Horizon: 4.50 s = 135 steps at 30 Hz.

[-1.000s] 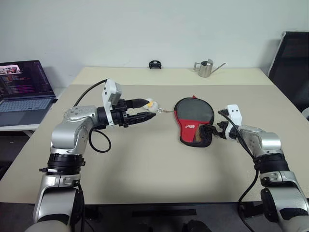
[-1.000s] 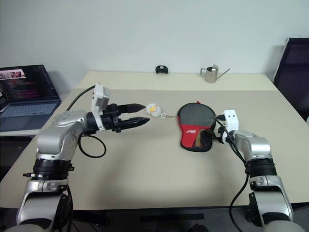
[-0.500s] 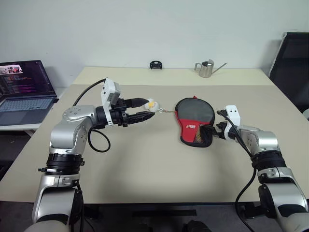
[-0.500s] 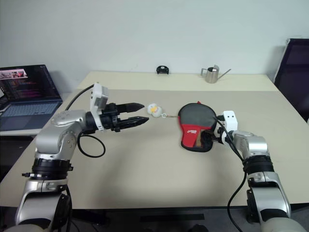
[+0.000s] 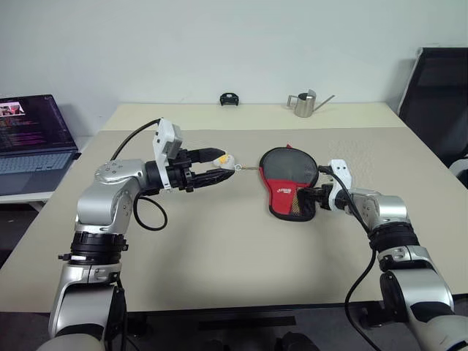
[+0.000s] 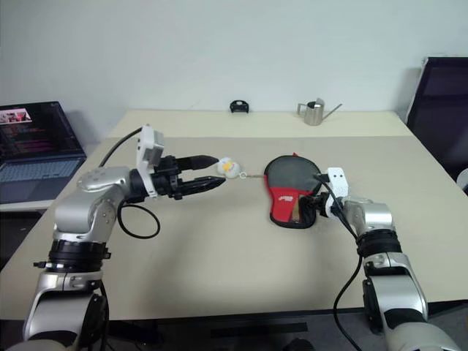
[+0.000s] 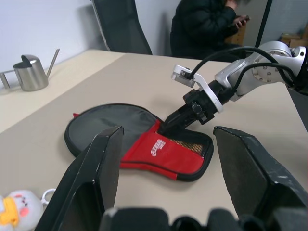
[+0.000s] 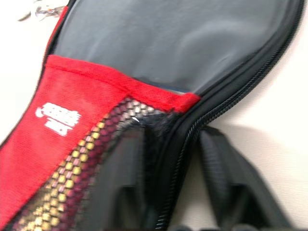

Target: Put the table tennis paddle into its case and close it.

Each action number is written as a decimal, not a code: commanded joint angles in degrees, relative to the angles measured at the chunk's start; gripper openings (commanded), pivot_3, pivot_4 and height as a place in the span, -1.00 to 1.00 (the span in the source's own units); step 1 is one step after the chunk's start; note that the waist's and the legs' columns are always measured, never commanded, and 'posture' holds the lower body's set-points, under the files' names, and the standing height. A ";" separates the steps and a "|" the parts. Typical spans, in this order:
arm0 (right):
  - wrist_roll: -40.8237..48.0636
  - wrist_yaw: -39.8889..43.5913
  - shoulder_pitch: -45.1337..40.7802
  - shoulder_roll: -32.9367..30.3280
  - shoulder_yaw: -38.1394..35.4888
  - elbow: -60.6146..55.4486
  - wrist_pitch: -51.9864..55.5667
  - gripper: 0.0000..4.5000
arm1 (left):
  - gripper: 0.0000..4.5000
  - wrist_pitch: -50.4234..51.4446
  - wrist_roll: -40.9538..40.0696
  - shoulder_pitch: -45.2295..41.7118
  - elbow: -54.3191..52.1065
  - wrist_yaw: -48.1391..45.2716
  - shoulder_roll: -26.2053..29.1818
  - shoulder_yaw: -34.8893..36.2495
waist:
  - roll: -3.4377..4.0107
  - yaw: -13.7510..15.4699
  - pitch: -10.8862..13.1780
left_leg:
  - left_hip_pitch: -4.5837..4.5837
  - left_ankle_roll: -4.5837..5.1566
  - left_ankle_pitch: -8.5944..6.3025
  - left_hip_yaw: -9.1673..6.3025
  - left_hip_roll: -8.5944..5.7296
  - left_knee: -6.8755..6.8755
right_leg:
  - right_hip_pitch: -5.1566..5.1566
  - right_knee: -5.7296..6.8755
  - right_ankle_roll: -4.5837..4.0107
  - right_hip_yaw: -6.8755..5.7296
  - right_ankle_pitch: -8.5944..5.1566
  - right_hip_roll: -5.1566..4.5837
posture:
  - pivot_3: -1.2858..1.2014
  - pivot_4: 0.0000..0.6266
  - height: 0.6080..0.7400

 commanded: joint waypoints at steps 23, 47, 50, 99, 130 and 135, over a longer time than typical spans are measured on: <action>15.31 1.54 14.06 0.57 0.15 -45.51 36.13 -0.99 | 0.45 4.65 -5.27 16.04 -14.80 -9.20 12.90 -1.51 | 0.05 0.18 0.01 | -0.20 0.02 -0.02 -0.10 0.03 -0.12 | -0.16 -0.14 -0.05 -0.07 -0.03 0.00 | 0.03 -0.52 1.00; 26.70 -11.13 31.74 7.90 -11.44 -68.26 49.42 -0.99 | 0.45 6.65 -6.43 15.03 -17.41 -8.97 12.31 -4.95 | 0.04 0.79 0.01 | -0.13 0.03 -0.02 -0.15 0.02 -0.13 | -0.05 -0.19 -0.04 -0.11 -0.04 0.01 | 0.03 -0.52 1.00; 28.16 -13.96 32.58 10.05 -12.27 -68.33 49.42 -0.99 | 0.45 6.51 -6.36 14.65 -17.15 -9.07 12.37 -5.27 | 0.04 0.75 0.01 | -0.11 0.03 -0.03 -0.14 0.02 -0.13 | -0.05 -0.19 -0.04 -0.09 -0.04 0.03 | 0.03 -0.52 1.00; 22.58 -2.78 22.90 -9.56 4.94 -64.76 15.41 0.98 | 0.45 0.08 -1.02 13.09 -10.86 3.38 6.96 -3.65 | 0.02 1.27 0.01 | -0.10 0.05 -0.03 -0.18 0.05 -0.10 | 0.06 -0.35 -0.01 -0.11 -0.02 0.12 | 0.03 -0.52 1.00; 0.95 9.31 20.60 3.55 20.17 -36.03 -9.32 1.00 | 0.99 -3.33 14.83 -9.74 25.27 20.38 -7.11 -8.25 | -0.05 1.51 -0.03 | -0.10 -0.01 0.00 -0.19 0.01 0.01 | 0.02 -0.17 -0.02 -0.18 -0.01 0.09 | 0.03 -0.52 1.00; 0.61 9.05 20.63 4.62 20.02 -36.11 -8.82 1.00 | 0.99 -10.05 18.46 -18.22 43.40 21.77 -12.13 -9.10 | -0.06 1.27 -0.03 | -0.10 -0.01 0.01 -0.17 0.01 0.01 | 0.00 -0.16 -0.02 -0.18 -0.01 0.09 | 0.03 -0.52 1.00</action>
